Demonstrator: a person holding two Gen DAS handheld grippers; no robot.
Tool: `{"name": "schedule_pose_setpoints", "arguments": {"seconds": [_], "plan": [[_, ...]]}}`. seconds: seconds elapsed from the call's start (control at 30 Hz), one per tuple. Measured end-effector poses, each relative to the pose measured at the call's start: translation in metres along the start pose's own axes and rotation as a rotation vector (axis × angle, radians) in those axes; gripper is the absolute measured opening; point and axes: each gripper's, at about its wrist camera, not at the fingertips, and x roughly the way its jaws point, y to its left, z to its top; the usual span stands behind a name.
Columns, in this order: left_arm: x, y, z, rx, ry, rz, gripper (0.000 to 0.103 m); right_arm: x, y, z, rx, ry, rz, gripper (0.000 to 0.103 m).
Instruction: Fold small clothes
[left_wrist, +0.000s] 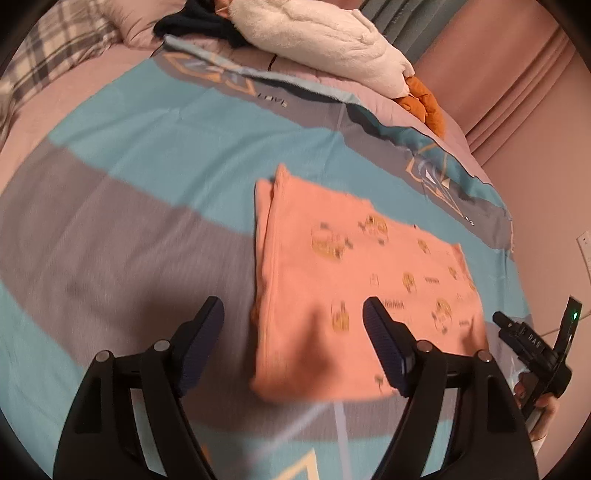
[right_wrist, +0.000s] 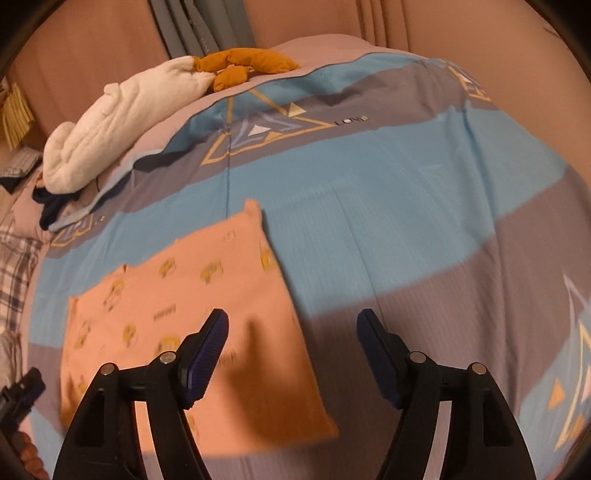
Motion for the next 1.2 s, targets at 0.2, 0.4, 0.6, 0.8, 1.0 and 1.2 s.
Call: {"name": "schedule_pose_setpoints", "arguments": {"seconds": [0.2,0.4,0.6,0.8,1.0,1.2], "plan": [[0.001,0.011,-0.051,-0.07,0.054,-0.097,0.077,-0.018,-0.02,-0.052,0.068,0.018,0.015,0.072],[0.006,0.006,-0.064,-0.042,0.05,-0.129,0.076,-0.014,-0.026,-0.069,0.082,0.057,0.12,0.072],[0.035,0.01,-0.056,-0.147,0.068,-0.225,0.062,0.02,-0.03,-0.059,0.22,0.097,0.31,0.061],[0.055,0.005,-0.037,-0.175,0.072,-0.202,0.011,0.05,-0.031,-0.038,0.324,0.086,0.351,0.032],[0.038,-0.013,-0.036,-0.095,0.026,-0.099,0.005,0.032,-0.019,-0.033,0.252,0.033,0.308,0.009],[-0.001,-0.024,-0.043,-0.011,-0.023,-0.009,0.003,-0.015,-0.015,-0.037,0.165,-0.039,0.351,0.008]]}}
